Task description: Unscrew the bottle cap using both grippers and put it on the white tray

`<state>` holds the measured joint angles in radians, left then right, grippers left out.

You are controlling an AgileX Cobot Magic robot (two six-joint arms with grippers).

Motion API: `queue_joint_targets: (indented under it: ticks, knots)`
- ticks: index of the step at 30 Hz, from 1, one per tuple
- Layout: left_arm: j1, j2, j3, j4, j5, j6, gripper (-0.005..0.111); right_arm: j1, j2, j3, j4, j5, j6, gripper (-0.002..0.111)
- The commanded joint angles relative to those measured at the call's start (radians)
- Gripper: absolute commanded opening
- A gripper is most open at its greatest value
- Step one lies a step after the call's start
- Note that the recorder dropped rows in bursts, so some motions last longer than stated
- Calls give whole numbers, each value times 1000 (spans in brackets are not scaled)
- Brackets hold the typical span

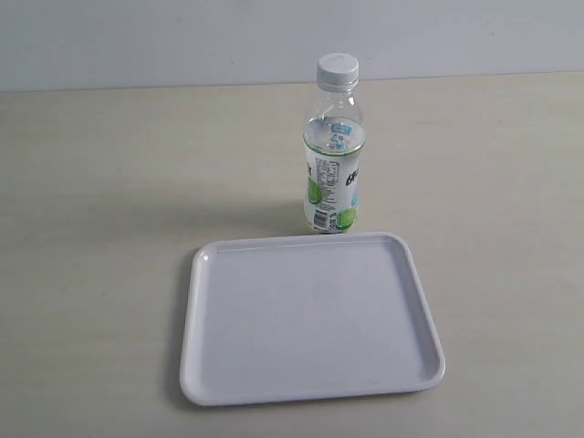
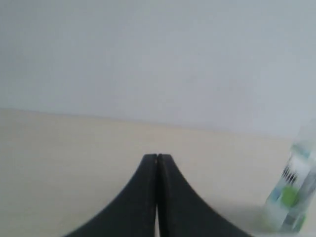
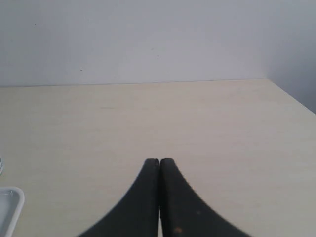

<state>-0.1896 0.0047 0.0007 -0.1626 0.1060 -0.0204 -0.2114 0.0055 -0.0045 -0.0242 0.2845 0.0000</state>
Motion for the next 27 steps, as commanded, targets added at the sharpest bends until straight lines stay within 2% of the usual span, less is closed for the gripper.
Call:
queue_joint_targets:
  ticks: [1,4,5,8,10,12,13,14,16,17,19,21,23,27]
  knots:
    - [2,-5,-1,-166,-278,-71,0,-6,-6,4,-8,-1,0,0]
    - [2,-5,-1,-166,-469,-104,0,-6,-6,4,-8,-1,0,0]
    - [2,-5,-1,-163,-601,-165,0,-6,-6,4,-8,-1,0,0]
    - [2,20,-22,-110,-862,-269,0,-6,-6,4,-8,-1,0,0]
    - [2,101,-116,-108,-881,-252,0,-6,-6,4,-8,-1,0,0]
    - [2,249,-244,-45,-805,-193,0,-6,-6,4,-8,-1,0,0]
    - [2,320,-294,10,-762,-206,0,-6,-6,4,-8,-1,0,0]
    - [2,433,-359,137,-701,-282,0,-6,-6,4,-8,-1,0,0]
    - [2,608,-431,413,-669,-464,0,-6,-6,4,-8,-1,0,0]
    - [2,705,-458,575,-697,-558,0,-6,-6,4,-8,-1,0,0]
    - [2,884,-486,797,-811,-658,0,-6,-6,4,-8,-1,0,0]
    - [2,1077,-488,940,-984,-655,0,-6,-6,4,-8,-1,0,0]
    - [2,1260,-488,1015,-1132,-604,0,-6,-6,4,-8,-1,0,0]
    - [2,1537,-488,1105,-1248,-414,0,-6,-6,4,-8,-1,0,0]
